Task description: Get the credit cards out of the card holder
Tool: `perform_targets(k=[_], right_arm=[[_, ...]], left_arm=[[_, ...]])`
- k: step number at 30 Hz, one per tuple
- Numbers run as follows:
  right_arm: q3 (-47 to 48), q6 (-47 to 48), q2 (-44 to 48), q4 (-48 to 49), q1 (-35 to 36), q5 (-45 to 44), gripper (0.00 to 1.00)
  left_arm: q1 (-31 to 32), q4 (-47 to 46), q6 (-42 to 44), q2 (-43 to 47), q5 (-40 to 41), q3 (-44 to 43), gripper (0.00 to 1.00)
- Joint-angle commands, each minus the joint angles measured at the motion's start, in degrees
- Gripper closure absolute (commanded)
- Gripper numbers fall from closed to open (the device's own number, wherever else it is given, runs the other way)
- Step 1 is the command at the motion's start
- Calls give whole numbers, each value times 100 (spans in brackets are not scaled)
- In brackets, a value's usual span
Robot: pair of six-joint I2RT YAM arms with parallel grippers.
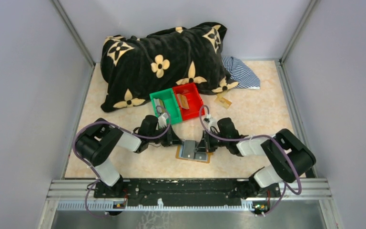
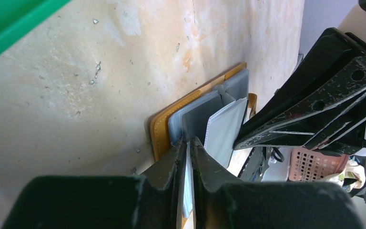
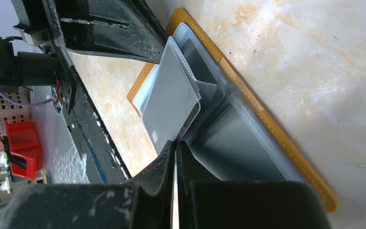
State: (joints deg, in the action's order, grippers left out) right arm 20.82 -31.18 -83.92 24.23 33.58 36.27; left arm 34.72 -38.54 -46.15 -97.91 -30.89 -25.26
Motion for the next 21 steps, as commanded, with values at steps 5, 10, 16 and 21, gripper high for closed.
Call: perform_targets(k=[5, 10, 16, 21], right_arm=[[276, 424, 749, -985, -174, -282, 100], [315, 568, 913, -1676, -302, -432, 100], [328, 609, 992, -2187, -411, -543, 100], [257, 589, 1274, -2420, -473, -648, 100]], left_arm=[[23, 849, 194, -385, 507, 107, 85], [18, 840, 190, -404, 510, 84, 85], [13, 830, 194, -386, 523, 61, 85], [-8, 795, 194, -432, 499, 31, 85]])
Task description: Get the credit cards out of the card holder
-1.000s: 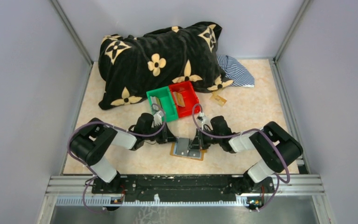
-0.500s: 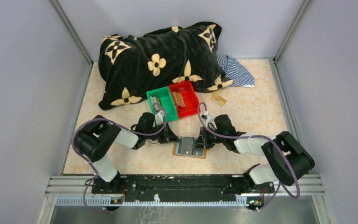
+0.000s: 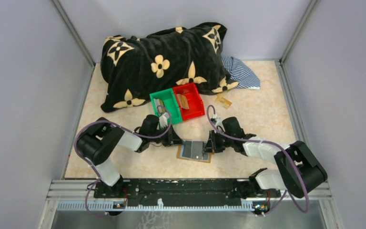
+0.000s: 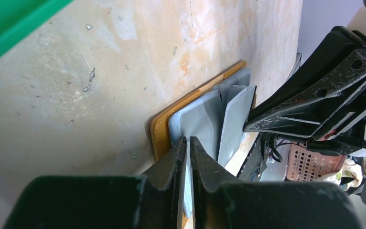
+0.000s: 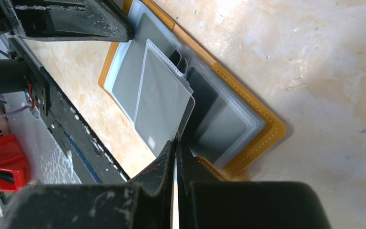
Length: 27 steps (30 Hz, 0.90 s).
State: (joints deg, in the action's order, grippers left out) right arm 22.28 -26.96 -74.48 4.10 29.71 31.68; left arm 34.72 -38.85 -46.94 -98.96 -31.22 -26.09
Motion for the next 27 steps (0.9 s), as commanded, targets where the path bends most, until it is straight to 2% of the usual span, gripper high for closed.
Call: perform_targets(k=[1, 16, 27], right_arm=[[114, 167, 401, -482, -95, -222, 100], [74, -21, 1175, -1450, -150, -745, 100], [410, -354, 1976, -2581, -159, -2084, 100]], left_arm=[[-16, 809, 273, -344, 530, 118, 85], [-52, 718, 273, -439, 435, 79, 85], [-118, 820, 349, -282, 304, -13, 85]])
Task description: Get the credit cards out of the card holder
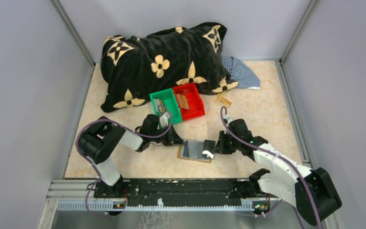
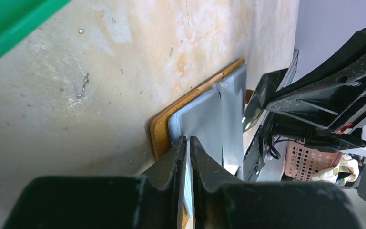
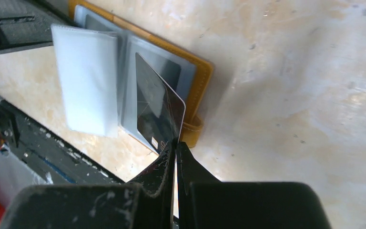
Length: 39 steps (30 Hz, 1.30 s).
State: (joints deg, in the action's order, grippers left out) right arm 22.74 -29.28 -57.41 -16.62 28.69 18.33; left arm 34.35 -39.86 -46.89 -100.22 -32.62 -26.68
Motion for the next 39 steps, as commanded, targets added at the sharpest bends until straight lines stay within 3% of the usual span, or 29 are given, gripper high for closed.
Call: perform_targets(k=[1, 11, 16, 20, 26, 28, 30, 34, 39], right_arm=[[389, -123, 333, -580, -62, -841, 100], [799, -41, 899, -596, -100, -959, 100], [1211, 211, 561, -234, -97, -417, 100], [1473, 254, 327, 147, -99, 173, 100], [1688, 101, 187, 579, -99, 817, 100], [1724, 31, 200, 656, -92, 1010, 100], [1697, -99, 239, 837, -98, 1228, 100], [1602, -299, 308, 1129, -94, 1464, 100], [1468, -472, 324, 1339, -91, 1597, 100]], left_arm=[[-90, 959, 366, -117, 441, 16, 85], [-189, 1763, 704, 816, 709, -193, 85], [-192, 2374, 1138, 1888, 1129, -385, 84], [-192, 2179, 1342, 2384, 959, -524, 77], [-192, 519, 682, 2173, -16, -268, 53], [-191, -220, 422, 2020, -295, -106, 37], [-191, -832, 168, 1805, -636, -33, 28], [-192, -2436, -540, 1352, -1153, 176, 26], [-181, -3477, -956, 900, -1171, 333, 31]])
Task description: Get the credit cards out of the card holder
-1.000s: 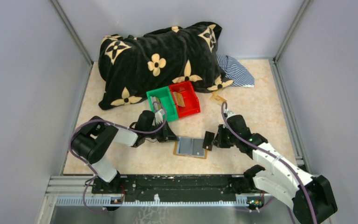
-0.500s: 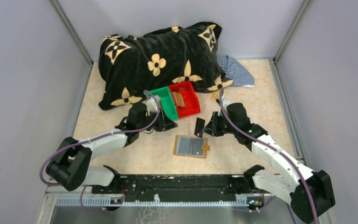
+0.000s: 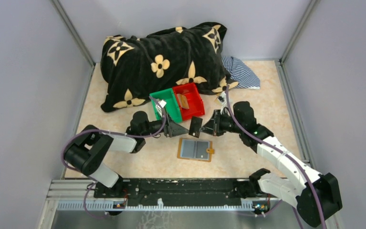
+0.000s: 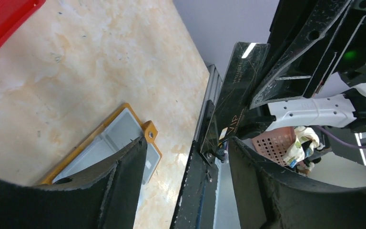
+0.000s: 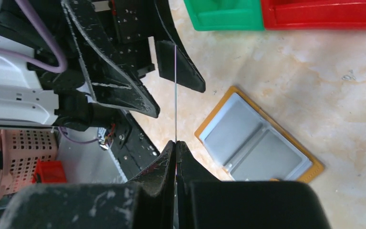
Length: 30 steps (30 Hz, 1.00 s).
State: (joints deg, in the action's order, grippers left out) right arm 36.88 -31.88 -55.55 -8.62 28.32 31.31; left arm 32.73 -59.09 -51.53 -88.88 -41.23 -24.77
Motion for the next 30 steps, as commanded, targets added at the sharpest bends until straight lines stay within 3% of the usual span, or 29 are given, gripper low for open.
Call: perform_targets(k=[1, 8, 18, 19, 25, 30], right_arm=[[37, -234, 129, 538, -54, 309, 100], [-41, -320, 56, 572, -54, 503, 100], [-204, -380, -59, 693, -53, 558, 100], [-218, -362, -83, 676, -54, 557, 100], [-237, -355, -117, 722, -54, 544, 100], [-234, -370, -180, 797, -54, 551, 100]], left_arm=[[-18, -1632, -490, -288, -282, 161, 31], [-21, -2599, -835, -754, -400, 23, 33], [20, -3639, -1503, -1322, -475, -23, 46], [23, -3625, -1490, -1318, -463, -20, 50], [32, -3578, -1487, -1345, -499, -76, 99], [40, -3610, -1492, -1398, -546, -88, 100]])
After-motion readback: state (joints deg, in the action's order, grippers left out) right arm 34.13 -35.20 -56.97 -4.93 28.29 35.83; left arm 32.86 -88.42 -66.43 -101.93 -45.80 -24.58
